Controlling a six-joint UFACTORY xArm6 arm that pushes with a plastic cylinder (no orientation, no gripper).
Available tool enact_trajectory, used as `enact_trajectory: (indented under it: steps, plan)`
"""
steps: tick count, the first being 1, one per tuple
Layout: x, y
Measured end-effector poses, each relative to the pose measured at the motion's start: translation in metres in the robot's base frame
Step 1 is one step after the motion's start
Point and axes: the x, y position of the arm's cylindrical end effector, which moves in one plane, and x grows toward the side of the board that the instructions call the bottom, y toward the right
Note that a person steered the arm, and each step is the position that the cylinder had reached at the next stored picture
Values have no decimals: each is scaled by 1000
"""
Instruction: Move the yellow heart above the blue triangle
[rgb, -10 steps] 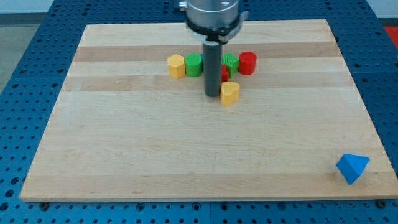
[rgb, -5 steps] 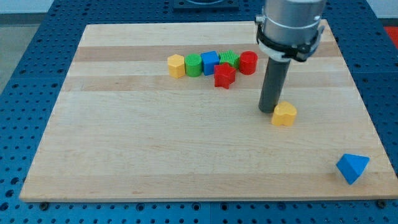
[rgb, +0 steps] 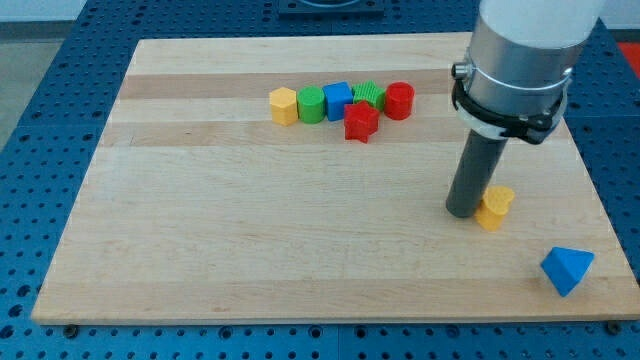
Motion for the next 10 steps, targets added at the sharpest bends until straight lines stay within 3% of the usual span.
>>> enact_trajectory:
  steps: [7,10]
  plan:
    - [-1,67]
    - [-23,90]
